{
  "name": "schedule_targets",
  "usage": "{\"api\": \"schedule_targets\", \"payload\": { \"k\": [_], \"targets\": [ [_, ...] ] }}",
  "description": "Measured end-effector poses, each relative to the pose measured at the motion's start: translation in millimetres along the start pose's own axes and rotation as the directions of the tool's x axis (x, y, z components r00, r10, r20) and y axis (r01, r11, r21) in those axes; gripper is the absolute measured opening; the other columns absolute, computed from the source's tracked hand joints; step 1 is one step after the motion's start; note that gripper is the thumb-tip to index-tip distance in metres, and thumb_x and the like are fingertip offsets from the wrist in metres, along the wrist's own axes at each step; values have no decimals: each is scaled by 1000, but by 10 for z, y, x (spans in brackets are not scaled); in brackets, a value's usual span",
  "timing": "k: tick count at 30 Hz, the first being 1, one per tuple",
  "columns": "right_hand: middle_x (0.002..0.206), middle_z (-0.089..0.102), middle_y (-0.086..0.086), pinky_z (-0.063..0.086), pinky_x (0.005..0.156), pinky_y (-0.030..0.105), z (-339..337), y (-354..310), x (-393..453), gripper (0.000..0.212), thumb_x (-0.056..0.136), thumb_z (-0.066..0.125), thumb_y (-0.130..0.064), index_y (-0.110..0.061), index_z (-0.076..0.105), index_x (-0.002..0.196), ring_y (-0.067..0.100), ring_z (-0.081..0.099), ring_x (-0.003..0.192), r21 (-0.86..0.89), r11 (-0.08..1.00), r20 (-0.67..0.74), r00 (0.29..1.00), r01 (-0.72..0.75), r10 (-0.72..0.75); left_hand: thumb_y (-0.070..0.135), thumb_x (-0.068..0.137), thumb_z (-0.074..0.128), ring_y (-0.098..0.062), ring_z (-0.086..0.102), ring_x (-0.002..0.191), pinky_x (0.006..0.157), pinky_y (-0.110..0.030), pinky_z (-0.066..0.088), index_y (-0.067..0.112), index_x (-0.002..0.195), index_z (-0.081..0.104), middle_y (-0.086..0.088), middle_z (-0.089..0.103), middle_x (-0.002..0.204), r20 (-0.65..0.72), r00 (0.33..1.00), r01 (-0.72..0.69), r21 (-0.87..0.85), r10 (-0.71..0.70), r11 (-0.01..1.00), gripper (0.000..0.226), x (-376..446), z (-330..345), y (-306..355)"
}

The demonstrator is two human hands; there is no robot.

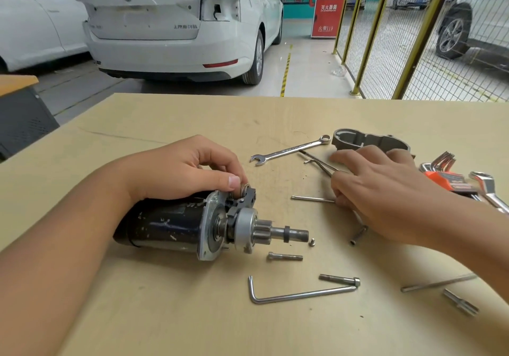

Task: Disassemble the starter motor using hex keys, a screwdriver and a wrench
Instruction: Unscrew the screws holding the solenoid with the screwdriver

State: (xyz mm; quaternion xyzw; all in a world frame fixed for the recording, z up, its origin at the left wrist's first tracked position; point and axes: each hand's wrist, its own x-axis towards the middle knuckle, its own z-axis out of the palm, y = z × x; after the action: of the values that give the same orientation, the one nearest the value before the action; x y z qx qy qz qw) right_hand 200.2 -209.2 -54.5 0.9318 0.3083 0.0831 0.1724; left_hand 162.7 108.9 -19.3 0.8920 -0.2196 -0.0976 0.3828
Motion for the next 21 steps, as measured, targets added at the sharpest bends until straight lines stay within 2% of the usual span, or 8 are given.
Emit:
{"api": "schedule_targets", "payload": {
  "k": [2, 4, 7, 9, 12, 16, 18, 21],
  "targets": [
    [152, 29, 0, 41, 89, 47, -11, -39, 7, 7, 101, 45, -30, -35, 41, 99, 27, 37, 127, -1, 1000, -24, 999, 30, -30, 32, 90, 65, -22, 71, 105, 93, -26, 53, 39, 84, 78, 0, 79, 107, 4, 1000, -2, 11, 2, 1000, 16, 1, 0, -20],
    [152, 32, -1, 40, 90, 47, -28, -48, 4, 4, 102, 39, -35, -35, 42, 99, 26, 37, 129, 9, 999, -18, 999, 33, -32, 33, 91, 64, -22, 71, 106, 96, -32, 53, 39, 83, 78, 0, 78, 107, 7, 1000, -5, 24, 5, 1000, 17, 5, 3, -36],
    [156, 23, -8, 35, 97, 46, -81, -32, 29, 29, 96, 11, -55, -38, 34, 98, 22, 26, 139, 30, 999, 80, 996, 22, -25, 35, 92, 64, -21, 71, 106, 97, -39, 51, 44, 80, 76, 1, 78, 108, 12, 1000, -13, 34, 13, 999, 19, 6, -2, -46],
    [159, 18, -8, 32, 103, 48, -101, -36, 61, 33, 91, 5, -58, -38, 30, 97, 20, 16, 146, 14, 999, 150, 988, 40, -42, 42, 92, 65, -24, 71, 106, 97, -44, 51, 42, 84, 77, 0, 78, 107, 11, 1000, -21, 30, 20, 999, 14, 7, -7, -58],
    [160, 17, -6, 27, 110, 58, -105, -61, 96, 33, 92, 6, -56, -35, 31, 94, 19, 9, 148, 34, 997, 182, 981, 67, -72, 52, 93, 57, -34, 69, 105, 97, -55, 51, 31, 94, 76, -4, 77, 105, 0, 1000, -17, 38, 17, 999, 28, 5, -6, -69],
    [160, 20, -4, 27, 108, 58, -77, -36, 107, 18, 103, 25, -46, -35, 32, 92, 19, 15, 147, 39, 995, 133, 986, 93, -97, 42, 101, 51, -42, 65, 100, 95, -60, 50, 23, 98, 75, -17, 71, 100, -25, 1000, -4, 52, 5, 999, 30, 26, -13, -117],
    [157, 27, -6, 31, 105, 55, -67, 13, 99, 14, 104, 31, -45, -38, 32, 91, 18, 25, 143, 85, 991, 58, 992, 105, -110, 40, 101, 52, -35, 66, 95, 91, -53, 53, 23, 99, 75, -10, 72, 94, -42, 999, 4, 62, -2, 998, 29, 37, -5, -140],
    [136, 53, -3, 44, 92, 53, -203, 52, 112, 26, 98, 23, -54, -36, 40, 91, 26, 52, 122, 322, 935, -92, 988, 148, -124, 39, 97, 57, -6, 62, 76, 75, -23, 51, 30, 99, 76, 14, 69, 80, -134, 991, -1, 92, 14, 996, 22, 44, 5, -130]
  ]
}}
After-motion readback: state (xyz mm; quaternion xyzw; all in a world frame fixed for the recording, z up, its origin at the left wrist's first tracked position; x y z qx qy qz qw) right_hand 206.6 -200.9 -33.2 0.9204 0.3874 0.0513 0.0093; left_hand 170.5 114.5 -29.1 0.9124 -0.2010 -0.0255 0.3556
